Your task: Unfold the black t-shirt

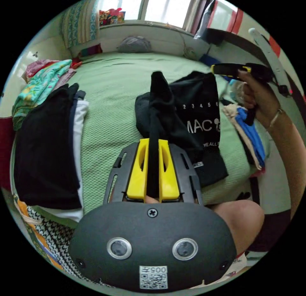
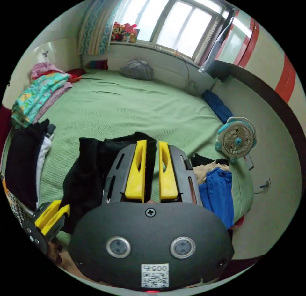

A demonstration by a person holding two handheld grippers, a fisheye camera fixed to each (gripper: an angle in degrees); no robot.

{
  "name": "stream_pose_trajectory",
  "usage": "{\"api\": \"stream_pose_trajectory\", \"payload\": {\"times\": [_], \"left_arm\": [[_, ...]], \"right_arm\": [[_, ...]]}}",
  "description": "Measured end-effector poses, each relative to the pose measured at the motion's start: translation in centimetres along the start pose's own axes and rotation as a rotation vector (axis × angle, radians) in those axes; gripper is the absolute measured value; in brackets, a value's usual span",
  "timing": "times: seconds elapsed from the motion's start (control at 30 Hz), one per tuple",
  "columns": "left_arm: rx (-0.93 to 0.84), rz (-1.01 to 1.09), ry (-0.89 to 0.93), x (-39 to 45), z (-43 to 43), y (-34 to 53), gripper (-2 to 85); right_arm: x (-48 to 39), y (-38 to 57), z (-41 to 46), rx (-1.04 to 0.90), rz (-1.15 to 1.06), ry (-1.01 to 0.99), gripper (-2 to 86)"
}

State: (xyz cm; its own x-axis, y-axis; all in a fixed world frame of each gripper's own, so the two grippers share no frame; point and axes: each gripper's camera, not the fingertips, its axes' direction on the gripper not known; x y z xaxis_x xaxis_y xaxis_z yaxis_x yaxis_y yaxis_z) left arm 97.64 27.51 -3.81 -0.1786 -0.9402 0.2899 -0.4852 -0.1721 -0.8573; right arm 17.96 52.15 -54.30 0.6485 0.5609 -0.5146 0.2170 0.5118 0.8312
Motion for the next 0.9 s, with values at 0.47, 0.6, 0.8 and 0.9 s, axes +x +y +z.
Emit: {"api": "stream_pose_trajectory", "payload": {"times": [0.47,0.6,0.8,0.9], "left_arm": [[-0.103,-0.016,0.044,0.4,-0.4,2.3,-0.7],[-0.212,0.025,-0.026,1.4,1.3,3.3,-0.7],[-0.193,-0.014,-0.047,1.8,-1.2,5.9,-0.5],[-0.147,0.005,-0.125,2.3,-2.9,7.1,-0.4]], "right_arm": [[-1.1,13.5,5.1,-0.387,-0.135,-0.272,3.7],[-2.6,15.8,4.7,-0.302,-0.242,-0.16,-0.9],[-2.8,16.1,5.0,-0.364,-0.214,-0.138,-1.5],[-3.3,15.2,4.6,-0.405,-0.173,-0.099,-1.5]]}}
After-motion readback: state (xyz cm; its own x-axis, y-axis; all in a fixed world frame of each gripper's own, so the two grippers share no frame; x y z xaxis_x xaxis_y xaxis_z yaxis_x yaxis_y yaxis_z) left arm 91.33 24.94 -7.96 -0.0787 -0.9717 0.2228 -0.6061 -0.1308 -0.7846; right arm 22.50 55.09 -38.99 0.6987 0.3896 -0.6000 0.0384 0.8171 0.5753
